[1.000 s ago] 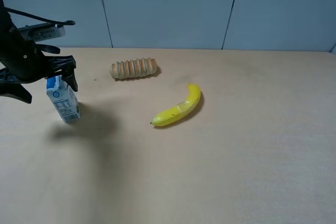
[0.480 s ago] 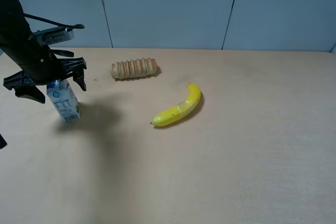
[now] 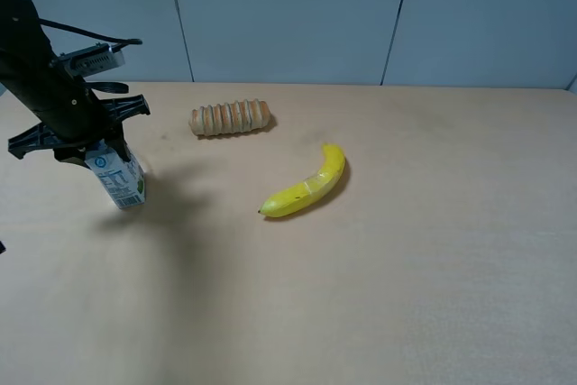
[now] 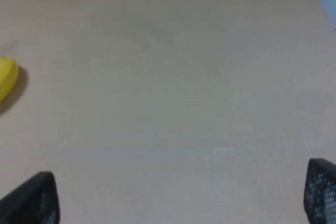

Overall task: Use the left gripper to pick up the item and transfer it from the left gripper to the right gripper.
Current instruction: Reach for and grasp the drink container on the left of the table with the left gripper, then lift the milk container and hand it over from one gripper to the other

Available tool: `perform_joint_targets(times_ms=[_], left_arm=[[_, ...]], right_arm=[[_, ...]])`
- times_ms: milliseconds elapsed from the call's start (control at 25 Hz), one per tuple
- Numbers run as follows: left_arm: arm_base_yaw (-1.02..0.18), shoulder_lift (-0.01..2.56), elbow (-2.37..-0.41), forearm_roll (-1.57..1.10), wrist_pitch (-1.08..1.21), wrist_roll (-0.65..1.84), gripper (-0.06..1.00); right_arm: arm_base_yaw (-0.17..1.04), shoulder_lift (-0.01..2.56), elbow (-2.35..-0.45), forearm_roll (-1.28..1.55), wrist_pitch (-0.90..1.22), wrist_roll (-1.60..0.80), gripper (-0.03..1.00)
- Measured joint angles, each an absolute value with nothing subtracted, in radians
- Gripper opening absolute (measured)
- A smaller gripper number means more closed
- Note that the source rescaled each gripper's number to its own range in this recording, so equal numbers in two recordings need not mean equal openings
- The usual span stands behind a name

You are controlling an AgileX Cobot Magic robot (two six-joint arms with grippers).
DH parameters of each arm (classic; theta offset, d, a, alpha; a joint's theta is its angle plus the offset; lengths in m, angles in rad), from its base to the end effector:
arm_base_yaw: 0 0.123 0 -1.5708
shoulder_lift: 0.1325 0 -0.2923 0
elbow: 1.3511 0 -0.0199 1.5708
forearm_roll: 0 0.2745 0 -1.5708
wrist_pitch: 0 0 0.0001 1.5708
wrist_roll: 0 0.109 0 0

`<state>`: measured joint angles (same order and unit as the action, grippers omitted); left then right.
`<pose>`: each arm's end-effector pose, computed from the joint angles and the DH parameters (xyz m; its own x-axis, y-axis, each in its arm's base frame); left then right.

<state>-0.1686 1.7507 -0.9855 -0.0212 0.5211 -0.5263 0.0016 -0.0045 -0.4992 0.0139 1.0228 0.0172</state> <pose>0.3504 -0.0608 0.1429 -0.8745 -0.3767 -0.3056 -0.3292 0.9236 -0.1967 0.0259 0.0013 0.2841 -0.4187 0.0238 -0.9078 -0.0021 0.9996 0.0272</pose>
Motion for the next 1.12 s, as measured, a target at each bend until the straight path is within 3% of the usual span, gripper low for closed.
perform_joint_targets(times_ms=[400, 1120], left_arm=[[-0.160, 1.714, -0.988, -0.020, 0.588, -0.526, 0.01], [-0.156, 1.273, -0.988, -0.017, 0.961, -0.416, 0.01]], right_arm=[[0.002, -0.005, -0.499, 0.014, 1.023, 0.017, 1.00], [0.002, -0.005, -0.499, 0.014, 1.023, 0.017, 1.00]])
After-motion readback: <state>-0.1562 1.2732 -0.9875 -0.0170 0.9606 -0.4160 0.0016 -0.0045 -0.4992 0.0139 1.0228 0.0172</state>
